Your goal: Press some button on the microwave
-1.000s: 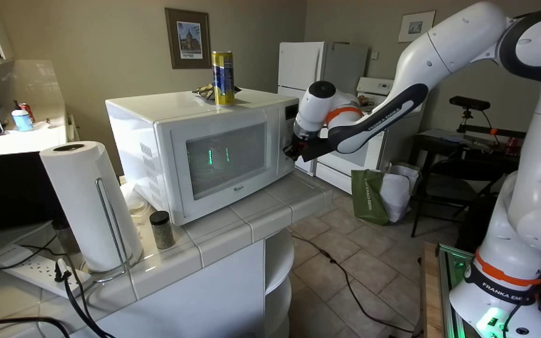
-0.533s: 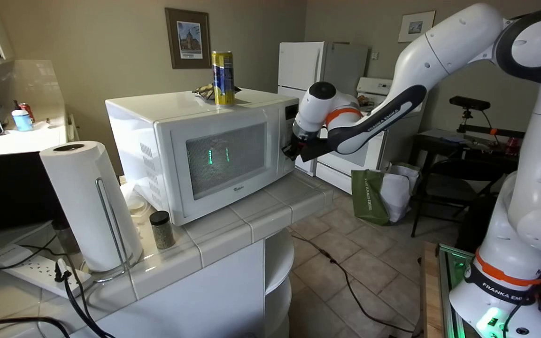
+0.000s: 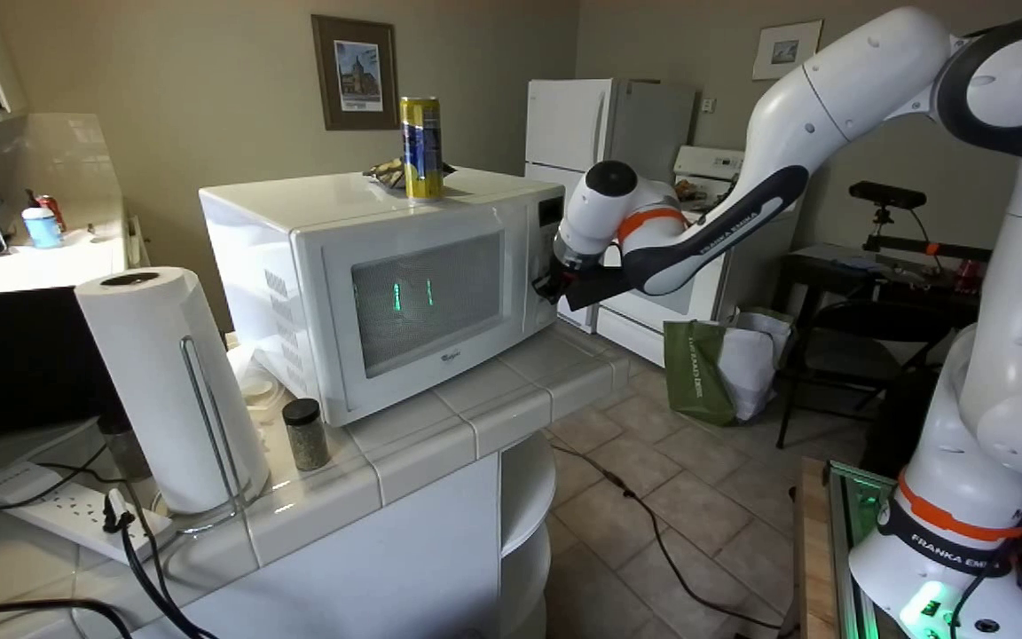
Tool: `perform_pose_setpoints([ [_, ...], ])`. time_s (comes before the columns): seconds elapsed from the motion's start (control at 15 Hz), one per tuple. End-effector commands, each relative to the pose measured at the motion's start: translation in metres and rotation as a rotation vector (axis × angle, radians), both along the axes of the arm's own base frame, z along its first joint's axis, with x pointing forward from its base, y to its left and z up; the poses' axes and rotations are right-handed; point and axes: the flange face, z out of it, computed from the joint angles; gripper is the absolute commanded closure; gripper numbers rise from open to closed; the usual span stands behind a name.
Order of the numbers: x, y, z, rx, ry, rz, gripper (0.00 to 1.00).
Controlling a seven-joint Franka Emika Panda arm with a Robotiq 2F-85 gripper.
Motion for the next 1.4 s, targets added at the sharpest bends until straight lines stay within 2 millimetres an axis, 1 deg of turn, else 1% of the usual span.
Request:
perform_pose_setpoints([
  [0.0, 0.008, 0.000, -0.003, 0.013, -0.070, 0.006, 1.00],
  [0.27, 0.002, 0.003, -0.007, 0.023, 0.001, 0.008, 1.00],
  [0.73, -0.002, 0.008, 0.003, 0.038, 0.069, 0.025, 1.00],
  [1.0, -0.003, 0.001, 0.008, 0.025, 0.097, 0.002, 1.00],
  [1.33, 0.001, -0.004, 0.009, 0.023, 0.074, -0.006, 1.00],
])
